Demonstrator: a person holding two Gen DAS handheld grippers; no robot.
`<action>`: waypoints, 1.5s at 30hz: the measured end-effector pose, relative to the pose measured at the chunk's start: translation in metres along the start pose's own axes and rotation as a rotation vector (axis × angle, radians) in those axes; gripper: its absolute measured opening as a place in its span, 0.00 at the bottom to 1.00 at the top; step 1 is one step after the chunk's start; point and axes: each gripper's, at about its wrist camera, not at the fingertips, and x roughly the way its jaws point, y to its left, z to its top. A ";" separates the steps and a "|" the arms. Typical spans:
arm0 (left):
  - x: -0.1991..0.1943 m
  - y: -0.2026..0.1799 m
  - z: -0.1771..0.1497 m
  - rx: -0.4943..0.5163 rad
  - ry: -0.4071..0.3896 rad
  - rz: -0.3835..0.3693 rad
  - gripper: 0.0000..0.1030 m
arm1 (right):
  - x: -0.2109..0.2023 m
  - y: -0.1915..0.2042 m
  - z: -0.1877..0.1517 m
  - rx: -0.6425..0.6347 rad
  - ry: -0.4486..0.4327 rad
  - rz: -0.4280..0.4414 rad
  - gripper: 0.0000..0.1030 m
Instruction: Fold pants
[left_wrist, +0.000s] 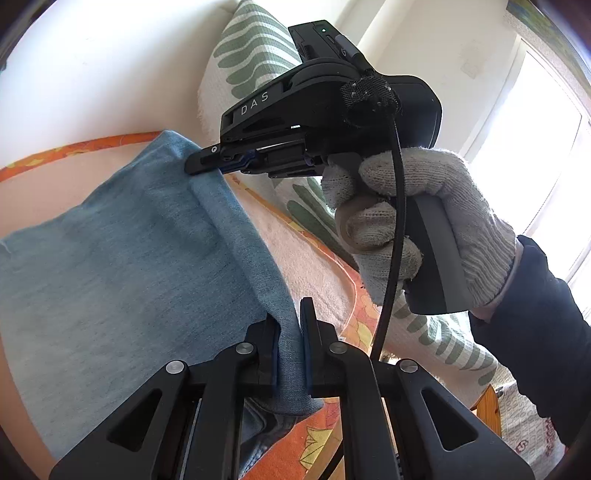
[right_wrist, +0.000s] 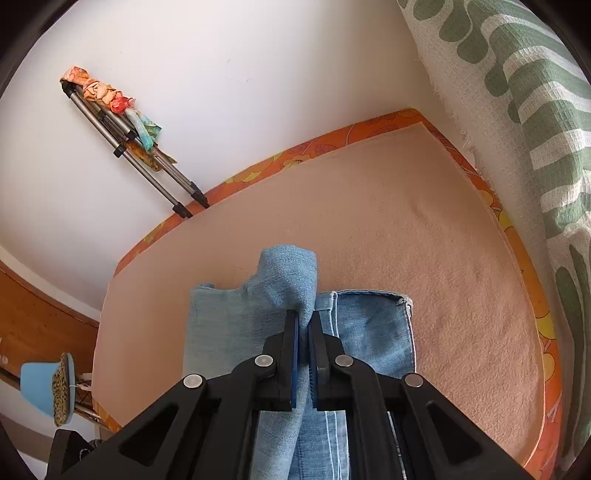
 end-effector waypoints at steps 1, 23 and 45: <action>0.004 0.000 0.001 0.002 0.006 0.000 0.08 | 0.001 -0.006 0.000 0.014 0.001 0.001 0.02; -0.068 0.013 0.013 0.039 0.035 0.186 0.34 | 0.007 -0.035 0.006 -0.006 -0.053 -0.083 0.32; -0.088 0.123 -0.028 -0.273 0.042 0.373 0.57 | -0.004 -0.014 -0.059 -0.213 -0.035 -0.182 0.72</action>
